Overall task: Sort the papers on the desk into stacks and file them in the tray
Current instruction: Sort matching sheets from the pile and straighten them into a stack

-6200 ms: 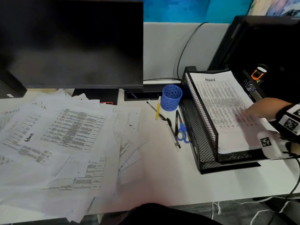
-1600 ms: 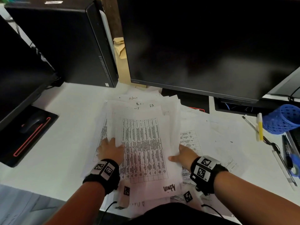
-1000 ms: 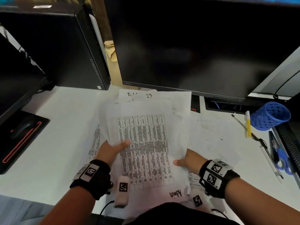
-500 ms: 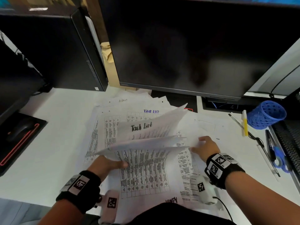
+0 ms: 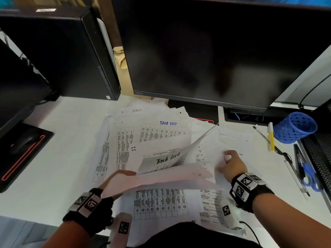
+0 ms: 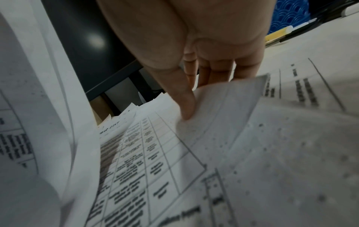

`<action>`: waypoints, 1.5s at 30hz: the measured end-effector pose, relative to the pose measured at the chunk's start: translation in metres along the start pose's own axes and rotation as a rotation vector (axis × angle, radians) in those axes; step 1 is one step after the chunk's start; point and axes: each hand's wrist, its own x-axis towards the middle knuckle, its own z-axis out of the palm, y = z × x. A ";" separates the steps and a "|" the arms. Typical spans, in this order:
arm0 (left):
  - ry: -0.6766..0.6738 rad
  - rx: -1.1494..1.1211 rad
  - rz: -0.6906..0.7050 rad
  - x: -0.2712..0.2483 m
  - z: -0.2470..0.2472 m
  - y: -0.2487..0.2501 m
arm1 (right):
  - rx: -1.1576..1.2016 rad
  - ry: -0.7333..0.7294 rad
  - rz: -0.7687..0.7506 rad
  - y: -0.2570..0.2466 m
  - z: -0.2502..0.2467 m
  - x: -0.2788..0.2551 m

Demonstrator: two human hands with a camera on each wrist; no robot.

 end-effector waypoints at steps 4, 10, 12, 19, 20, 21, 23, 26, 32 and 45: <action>-0.035 0.113 0.041 0.000 -0.005 0.002 | 0.096 -0.025 -0.090 -0.001 -0.008 -0.006; 0.097 0.144 0.203 0.007 -0.018 0.030 | 0.245 -0.075 -0.281 -0.036 -0.056 -0.022; 0.188 0.222 0.249 0.009 -0.021 0.045 | 0.224 -0.079 -0.377 -0.054 -0.076 -0.024; 0.142 0.342 0.245 0.020 -0.018 0.066 | -0.001 -0.173 -0.640 -0.093 -0.086 -0.035; 0.118 0.358 0.234 0.020 -0.016 0.066 | 0.022 -0.186 -0.650 -0.094 -0.083 -0.037; 0.105 0.354 0.229 0.021 -0.014 0.064 | 0.072 -0.190 -0.662 -0.094 -0.081 -0.038; 0.142 0.327 0.235 0.023 -0.013 0.060 | 0.221 -0.166 -0.635 -0.092 -0.078 -0.037; 0.316 0.254 0.243 0.030 -0.021 0.050 | 0.310 -0.116 -0.465 -0.074 -0.071 -0.021; 0.484 0.359 -0.009 0.058 -0.043 0.021 | -0.080 -0.308 -0.259 -0.022 -0.028 0.003; 0.340 0.473 -0.020 0.078 0.014 0.008 | -0.456 -0.439 -0.357 -0.032 0.020 -0.016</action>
